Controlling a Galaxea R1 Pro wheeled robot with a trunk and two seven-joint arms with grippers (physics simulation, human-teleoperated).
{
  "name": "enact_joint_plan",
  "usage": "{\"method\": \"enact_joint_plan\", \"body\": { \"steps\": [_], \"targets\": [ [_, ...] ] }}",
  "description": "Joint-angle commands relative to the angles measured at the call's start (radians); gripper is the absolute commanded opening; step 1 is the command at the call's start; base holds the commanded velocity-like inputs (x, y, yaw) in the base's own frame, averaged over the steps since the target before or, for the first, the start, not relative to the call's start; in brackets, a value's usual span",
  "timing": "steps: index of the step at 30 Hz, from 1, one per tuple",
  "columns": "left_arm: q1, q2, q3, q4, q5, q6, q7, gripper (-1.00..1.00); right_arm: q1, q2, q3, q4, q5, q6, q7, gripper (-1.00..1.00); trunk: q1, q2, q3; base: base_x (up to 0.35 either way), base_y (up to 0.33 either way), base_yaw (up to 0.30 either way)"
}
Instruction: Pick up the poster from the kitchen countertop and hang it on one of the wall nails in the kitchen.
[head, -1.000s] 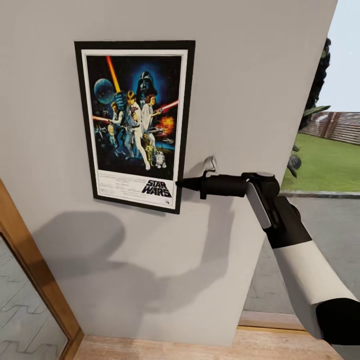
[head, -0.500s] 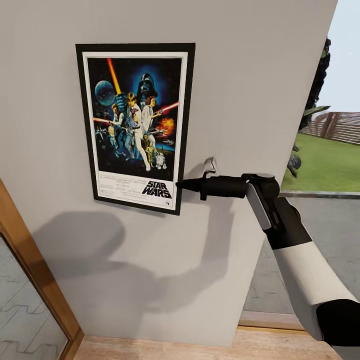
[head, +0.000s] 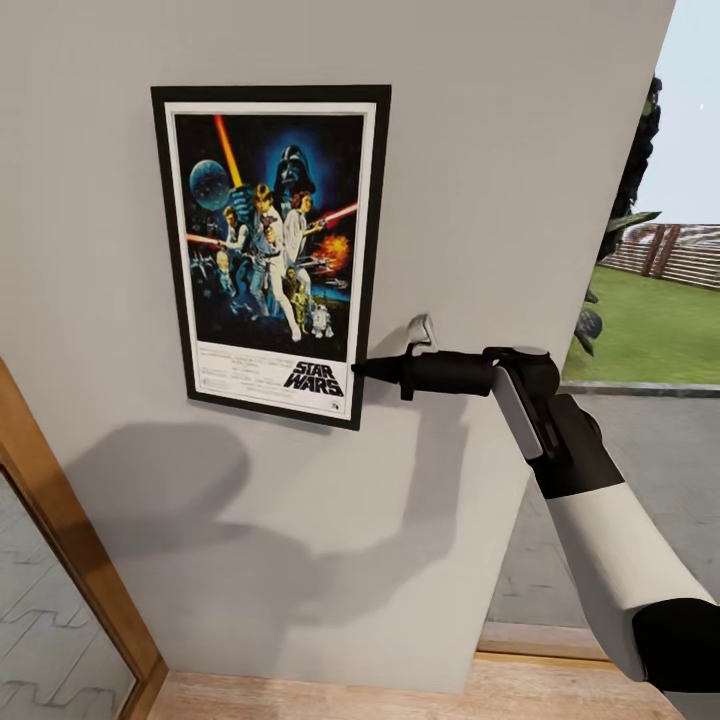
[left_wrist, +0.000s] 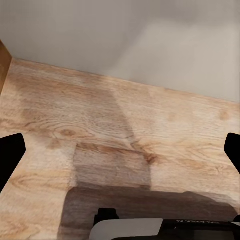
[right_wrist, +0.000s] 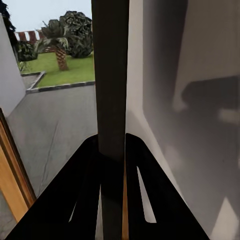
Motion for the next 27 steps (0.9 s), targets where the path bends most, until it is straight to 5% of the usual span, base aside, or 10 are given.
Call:
{"method": "enact_joint_plan", "body": {
  "steps": [1,27],
  "targets": [
    [0.000,0.000,0.003,-0.001,0.000,-0.001,-0.005,1.00,-0.001,-0.001,0.000,0.000,-0.008,0.009,-0.001,-1.00,0.001,-0.002,-0.002,0.000,0.000,0.000],
    [0.000,0.000,0.003,-0.001,0.000,-0.001,-0.005,1.00,-0.022,0.006,-0.001,0.001,-0.006,0.021,-0.008,-1.00,0.001,-0.002,-0.002,0.000,0.000,0.000]
  ]
}}
